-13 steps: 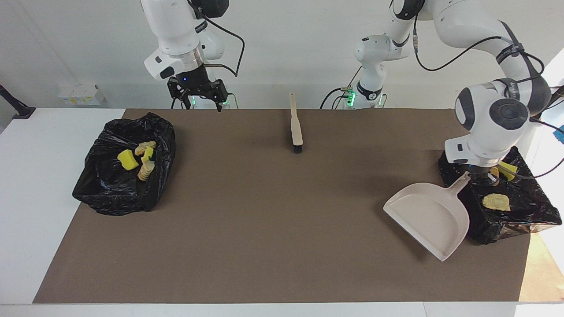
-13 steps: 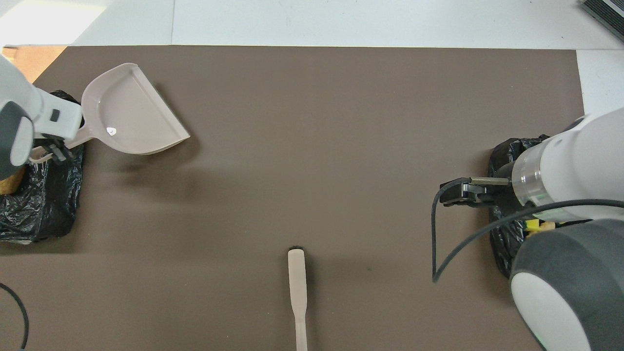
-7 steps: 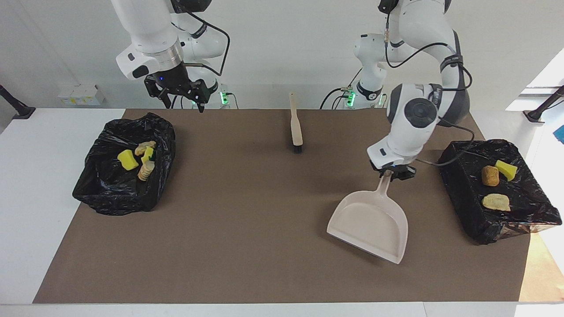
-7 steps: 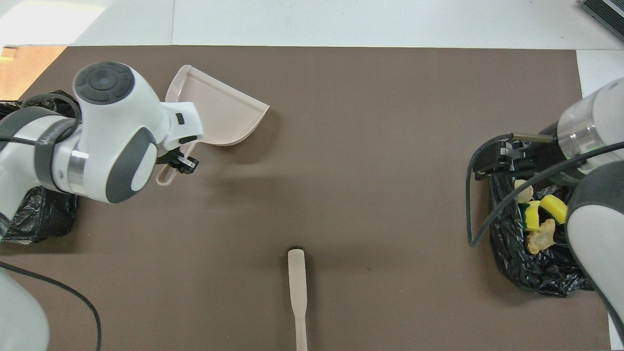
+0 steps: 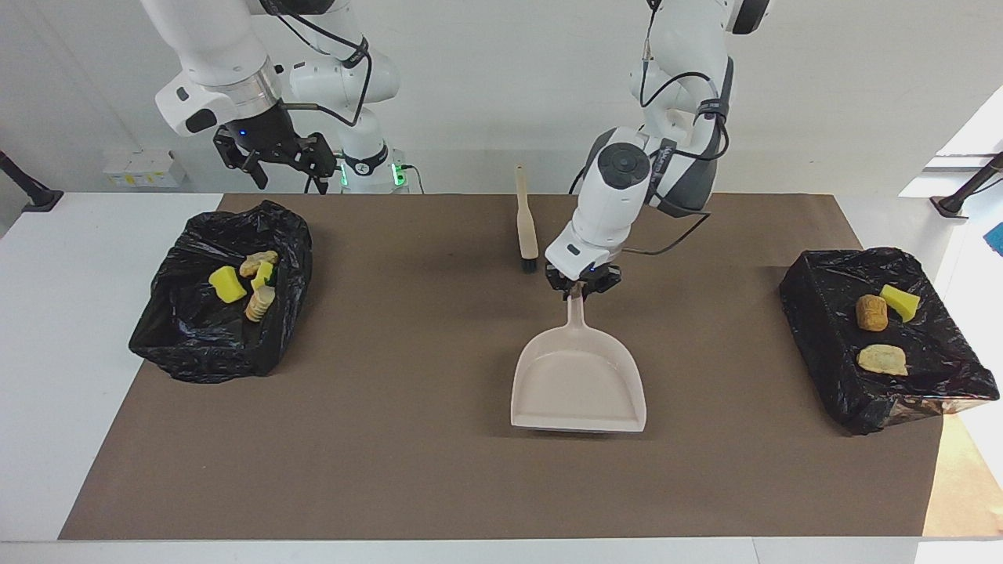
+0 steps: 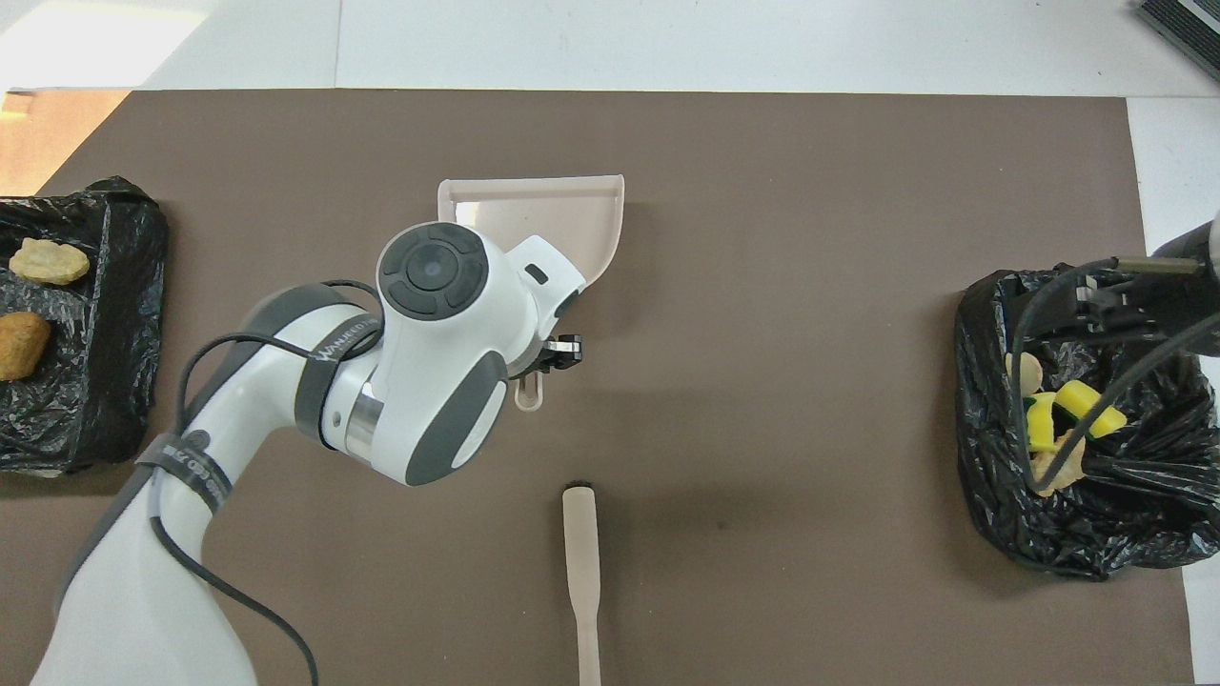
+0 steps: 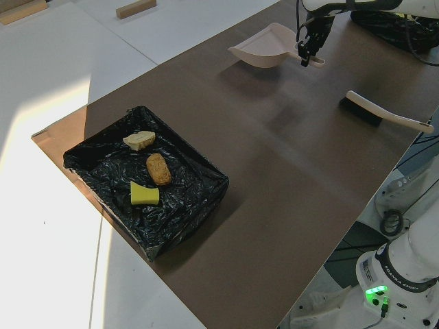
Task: Sweep and dump trash in bin
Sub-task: 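Bring the empty dustpan back to the table center with the left gripper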
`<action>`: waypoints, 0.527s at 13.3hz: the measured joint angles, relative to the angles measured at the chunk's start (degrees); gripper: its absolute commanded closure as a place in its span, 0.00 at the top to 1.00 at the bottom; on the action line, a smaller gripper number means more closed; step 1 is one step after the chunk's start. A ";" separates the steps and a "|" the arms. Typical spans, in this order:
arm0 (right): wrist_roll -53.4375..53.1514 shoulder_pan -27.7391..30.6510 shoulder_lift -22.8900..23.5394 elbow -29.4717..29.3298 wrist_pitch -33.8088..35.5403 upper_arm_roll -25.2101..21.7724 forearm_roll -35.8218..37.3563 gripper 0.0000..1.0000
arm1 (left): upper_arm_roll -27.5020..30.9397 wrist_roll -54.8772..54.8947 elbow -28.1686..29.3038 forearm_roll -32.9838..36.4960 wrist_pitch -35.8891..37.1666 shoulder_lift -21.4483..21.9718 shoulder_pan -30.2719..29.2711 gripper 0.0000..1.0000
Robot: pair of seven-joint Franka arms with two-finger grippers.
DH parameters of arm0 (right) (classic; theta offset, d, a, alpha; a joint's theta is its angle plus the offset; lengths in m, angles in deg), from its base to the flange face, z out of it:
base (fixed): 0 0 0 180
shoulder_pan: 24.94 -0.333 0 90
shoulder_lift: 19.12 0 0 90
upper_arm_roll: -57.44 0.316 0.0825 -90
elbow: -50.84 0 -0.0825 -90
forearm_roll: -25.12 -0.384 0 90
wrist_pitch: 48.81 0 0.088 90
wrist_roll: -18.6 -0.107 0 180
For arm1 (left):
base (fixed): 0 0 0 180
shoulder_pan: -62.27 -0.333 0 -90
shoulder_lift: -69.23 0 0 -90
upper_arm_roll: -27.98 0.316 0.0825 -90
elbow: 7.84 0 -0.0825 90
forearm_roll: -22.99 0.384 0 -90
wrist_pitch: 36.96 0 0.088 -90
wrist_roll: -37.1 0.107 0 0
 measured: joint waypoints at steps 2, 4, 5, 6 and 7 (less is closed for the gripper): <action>0.18 -0.03 -0.95 1.35 0.30 -0.13 0.00 1.00 | -0.01 -4.68 2.01 -0.67 -5.20 -0.51 3.49 0.00; 0.18 -0.03 -1.75 2.77 0.30 -0.13 0.00 1.00 | 0.06 -6.79 5.02 -0.88 -8.99 -0.96 5.96 0.22; 0.18 -0.03 -1.90 3.02 0.30 -0.13 0.00 1.00 | 0.06 -7.40 6.41 -0.89 -10.23 -1.14 6.60 0.77; 0.18 -0.03 -1.94 3.11 0.30 -0.13 0.00 1.00 | 0.11 -7.40 7.32 -0.90 -11.21 -1.24 6.69 1.00; 0.18 -0.03 -1.94 3.15 0.30 -0.13 0.00 1.00 | 0.41 -7.40 7.45 -0.90 -11.48 -1.21 6.67 1.00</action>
